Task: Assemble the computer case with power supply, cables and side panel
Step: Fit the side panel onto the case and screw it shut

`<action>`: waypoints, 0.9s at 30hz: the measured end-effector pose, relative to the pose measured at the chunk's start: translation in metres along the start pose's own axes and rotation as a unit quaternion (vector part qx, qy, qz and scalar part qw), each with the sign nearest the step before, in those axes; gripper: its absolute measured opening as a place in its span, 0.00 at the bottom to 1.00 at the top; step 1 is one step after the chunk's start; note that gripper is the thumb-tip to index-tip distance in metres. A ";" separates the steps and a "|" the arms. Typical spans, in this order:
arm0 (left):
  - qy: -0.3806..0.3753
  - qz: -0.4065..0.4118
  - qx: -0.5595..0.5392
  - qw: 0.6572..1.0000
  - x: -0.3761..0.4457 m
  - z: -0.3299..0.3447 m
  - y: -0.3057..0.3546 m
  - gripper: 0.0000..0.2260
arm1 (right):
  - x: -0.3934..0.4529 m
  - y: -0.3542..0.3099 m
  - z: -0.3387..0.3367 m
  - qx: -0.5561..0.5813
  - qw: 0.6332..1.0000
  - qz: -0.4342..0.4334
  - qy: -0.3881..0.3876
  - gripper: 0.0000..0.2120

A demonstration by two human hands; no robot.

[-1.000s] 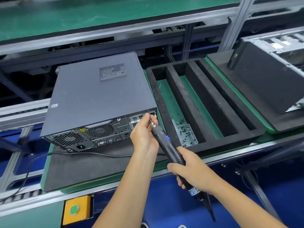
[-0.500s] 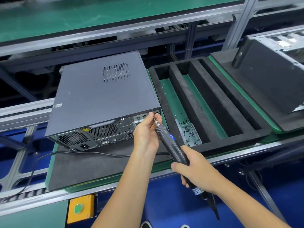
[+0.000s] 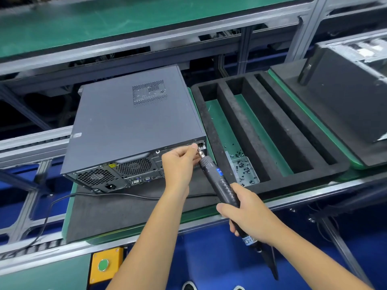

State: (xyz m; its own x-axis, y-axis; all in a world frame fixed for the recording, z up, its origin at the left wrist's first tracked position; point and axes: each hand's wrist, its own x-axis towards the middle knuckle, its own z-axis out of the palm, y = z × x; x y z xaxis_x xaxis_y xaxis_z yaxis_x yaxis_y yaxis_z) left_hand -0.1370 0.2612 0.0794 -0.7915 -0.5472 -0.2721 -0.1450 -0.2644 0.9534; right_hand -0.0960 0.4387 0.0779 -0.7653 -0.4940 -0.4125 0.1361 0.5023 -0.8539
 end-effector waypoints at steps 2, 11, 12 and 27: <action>-0.011 0.002 0.020 1.000 0.003 -0.004 0.005 0.06 | 0.001 -0.001 0.002 0.002 1.000 0.004 0.004 0.12; 0.014 -0.053 -0.034 0.998 0.006 0.002 0.005 0.03 | 0.002 -0.001 0.004 0.027 1.000 0.005 0.007 0.11; 0.019 -0.060 -0.043 0.997 0.006 0.004 0.005 0.03 | 0.002 -0.001 0.004 0.031 0.999 0.006 0.009 0.12; 0.083 -0.051 -0.022 0.995 0.002 0.017 0.004 0.10 | -0.003 -0.014 0.016 0.101 0.994 0.021 0.016 0.09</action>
State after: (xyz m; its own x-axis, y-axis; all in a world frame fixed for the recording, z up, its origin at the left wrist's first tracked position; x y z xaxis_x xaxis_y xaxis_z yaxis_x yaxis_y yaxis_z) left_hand -0.1490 0.2724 0.0844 -0.6651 -0.6378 -0.3883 -0.1911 -0.3573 0.9142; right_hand -0.0858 0.4220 0.0861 -0.7749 -0.4513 -0.4426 0.2906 0.3674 -0.8835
